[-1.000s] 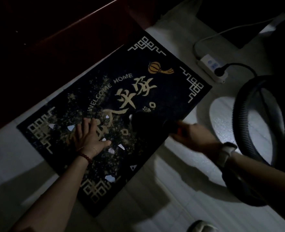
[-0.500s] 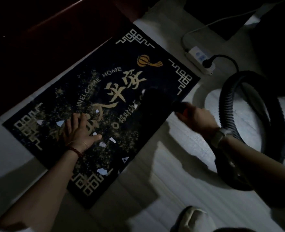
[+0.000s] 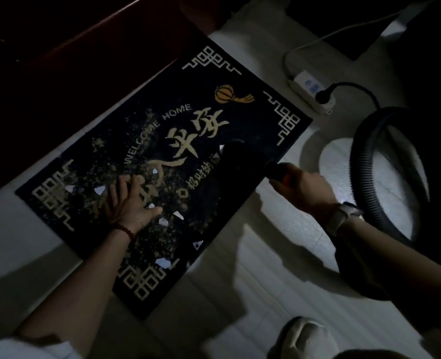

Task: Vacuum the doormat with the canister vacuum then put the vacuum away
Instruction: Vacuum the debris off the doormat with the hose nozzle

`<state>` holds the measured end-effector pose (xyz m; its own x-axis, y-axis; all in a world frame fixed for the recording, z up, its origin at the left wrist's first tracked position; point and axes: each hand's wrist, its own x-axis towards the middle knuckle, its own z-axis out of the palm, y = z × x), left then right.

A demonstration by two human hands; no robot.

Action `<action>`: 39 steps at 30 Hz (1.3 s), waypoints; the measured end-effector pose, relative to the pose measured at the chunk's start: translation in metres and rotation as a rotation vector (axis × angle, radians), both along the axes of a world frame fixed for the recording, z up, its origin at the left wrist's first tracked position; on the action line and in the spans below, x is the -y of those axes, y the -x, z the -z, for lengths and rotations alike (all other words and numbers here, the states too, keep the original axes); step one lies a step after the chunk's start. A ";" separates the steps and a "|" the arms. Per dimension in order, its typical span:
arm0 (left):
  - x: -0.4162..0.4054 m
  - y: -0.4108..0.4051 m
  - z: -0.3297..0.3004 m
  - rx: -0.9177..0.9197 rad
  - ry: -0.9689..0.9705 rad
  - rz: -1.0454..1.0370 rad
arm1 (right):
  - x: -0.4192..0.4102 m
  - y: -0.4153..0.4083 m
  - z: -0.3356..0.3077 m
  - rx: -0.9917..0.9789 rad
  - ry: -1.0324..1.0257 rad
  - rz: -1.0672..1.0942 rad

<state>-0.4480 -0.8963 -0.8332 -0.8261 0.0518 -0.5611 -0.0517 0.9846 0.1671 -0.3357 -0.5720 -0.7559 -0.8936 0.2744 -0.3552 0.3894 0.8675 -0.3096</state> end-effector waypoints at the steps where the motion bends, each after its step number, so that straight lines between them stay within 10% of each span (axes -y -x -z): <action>1: 0.000 0.001 0.000 -0.001 0.004 -0.001 | 0.008 -0.002 -0.001 -0.019 -0.013 -0.001; 11: -0.007 -0.010 -0.007 -0.202 -0.002 0.042 | 0.044 -0.030 0.000 0.033 0.056 -0.195; 14: -0.022 -0.023 -0.015 -0.293 -0.259 0.016 | 0.042 -0.027 -0.009 0.013 0.112 -0.174; 20: -0.057 -0.025 -0.033 0.026 -0.895 -0.403 | 0.063 -0.030 -0.016 0.005 0.133 -0.279; 30: -0.062 -0.010 -0.028 -0.010 -0.942 -0.810 | 0.058 -0.035 -0.023 -0.042 0.180 -0.285; 39: -0.060 -0.012 -0.032 0.482 -0.983 -0.865 | 0.057 -0.034 -0.022 -0.048 0.191 -0.271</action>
